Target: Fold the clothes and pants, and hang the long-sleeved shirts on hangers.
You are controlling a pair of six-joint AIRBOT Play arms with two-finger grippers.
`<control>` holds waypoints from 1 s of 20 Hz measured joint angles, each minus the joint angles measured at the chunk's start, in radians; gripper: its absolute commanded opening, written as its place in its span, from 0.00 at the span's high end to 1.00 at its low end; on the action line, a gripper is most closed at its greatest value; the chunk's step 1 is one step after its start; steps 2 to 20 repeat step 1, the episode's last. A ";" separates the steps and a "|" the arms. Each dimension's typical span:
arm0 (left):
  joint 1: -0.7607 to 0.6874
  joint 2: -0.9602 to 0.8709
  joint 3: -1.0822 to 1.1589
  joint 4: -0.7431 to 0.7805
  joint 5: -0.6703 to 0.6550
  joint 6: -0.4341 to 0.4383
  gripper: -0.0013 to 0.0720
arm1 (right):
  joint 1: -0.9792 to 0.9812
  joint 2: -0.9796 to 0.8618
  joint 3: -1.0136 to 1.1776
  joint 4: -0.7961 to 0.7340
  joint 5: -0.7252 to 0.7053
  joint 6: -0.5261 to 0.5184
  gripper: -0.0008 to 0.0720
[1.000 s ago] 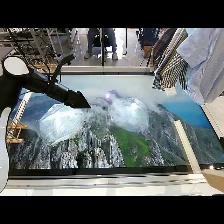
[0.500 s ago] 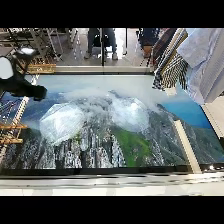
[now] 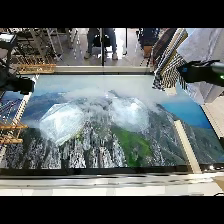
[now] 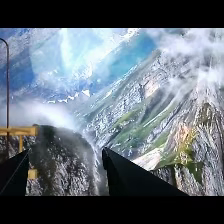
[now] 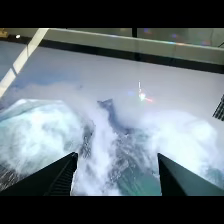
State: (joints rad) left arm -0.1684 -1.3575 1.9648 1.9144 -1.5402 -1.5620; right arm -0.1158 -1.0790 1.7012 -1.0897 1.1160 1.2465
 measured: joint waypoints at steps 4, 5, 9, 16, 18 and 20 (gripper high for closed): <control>0.000 -0.002 0.000 0.002 0.000 0.000 0.31 | 0.011 -0.004 -0.002 -0.011 -0.031 -0.001 0.20; 0.000 -0.002 0.000 0.002 0.000 0.000 0.31 | 0.011 -0.004 -0.002 -0.011 -0.031 -0.001 0.20; 0.000 -0.002 0.000 0.002 0.000 0.000 0.31 | 0.011 -0.004 -0.002 -0.011 -0.031 -0.001 0.20; 0.000 -0.002 0.000 0.002 0.000 0.000 0.31 | 0.011 -0.004 -0.002 -0.011 -0.031 -0.001 0.20; 0.000 -0.002 0.000 0.002 0.000 0.000 0.31 | 0.011 -0.004 -0.002 -0.011 -0.031 -0.001 0.20; 0.000 -0.002 0.000 0.002 0.000 0.000 0.31 | 0.011 -0.004 -0.002 -0.011 -0.031 -0.001 0.20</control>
